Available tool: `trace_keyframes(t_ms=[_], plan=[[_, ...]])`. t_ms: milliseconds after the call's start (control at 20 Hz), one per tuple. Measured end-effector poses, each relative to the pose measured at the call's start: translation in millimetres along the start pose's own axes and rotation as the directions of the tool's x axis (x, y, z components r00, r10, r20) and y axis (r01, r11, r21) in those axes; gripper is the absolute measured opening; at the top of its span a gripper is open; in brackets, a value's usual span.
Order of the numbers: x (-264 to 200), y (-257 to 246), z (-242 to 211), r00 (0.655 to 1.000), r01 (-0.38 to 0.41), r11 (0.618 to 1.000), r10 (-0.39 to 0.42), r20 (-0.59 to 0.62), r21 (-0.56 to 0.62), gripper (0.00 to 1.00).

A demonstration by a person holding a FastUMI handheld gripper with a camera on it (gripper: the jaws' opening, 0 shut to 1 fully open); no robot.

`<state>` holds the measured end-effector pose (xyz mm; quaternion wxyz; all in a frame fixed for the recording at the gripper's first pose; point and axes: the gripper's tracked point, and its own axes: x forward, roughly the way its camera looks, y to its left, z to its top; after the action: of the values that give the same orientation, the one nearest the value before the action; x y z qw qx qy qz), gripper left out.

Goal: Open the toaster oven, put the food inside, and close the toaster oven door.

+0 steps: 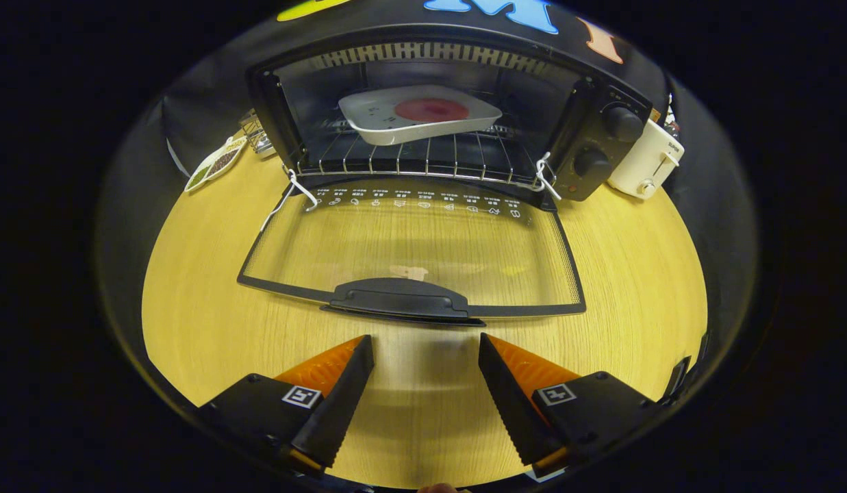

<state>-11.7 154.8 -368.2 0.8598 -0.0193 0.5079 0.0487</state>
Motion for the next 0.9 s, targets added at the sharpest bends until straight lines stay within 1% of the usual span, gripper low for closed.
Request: trace_keyframes(t_ms=[300, 600, 750, 900], plan=[[8, 3, 8, 1.0, 0.007, 0.997, -0.006, -0.006, 0.078, 0.98], [1, 5, 10, 0.999, -0.011, 0.993, 0.016, -0.037, 0.121, 0.99], [-11, 4, 14, 1.0, -0.013, 0.995, 0.014, -0.014, 0.098, 0.98], [-27, 4, 19, 0.999, -0.03, 0.995, 0.027, 0.031, 0.1, 0.99]])
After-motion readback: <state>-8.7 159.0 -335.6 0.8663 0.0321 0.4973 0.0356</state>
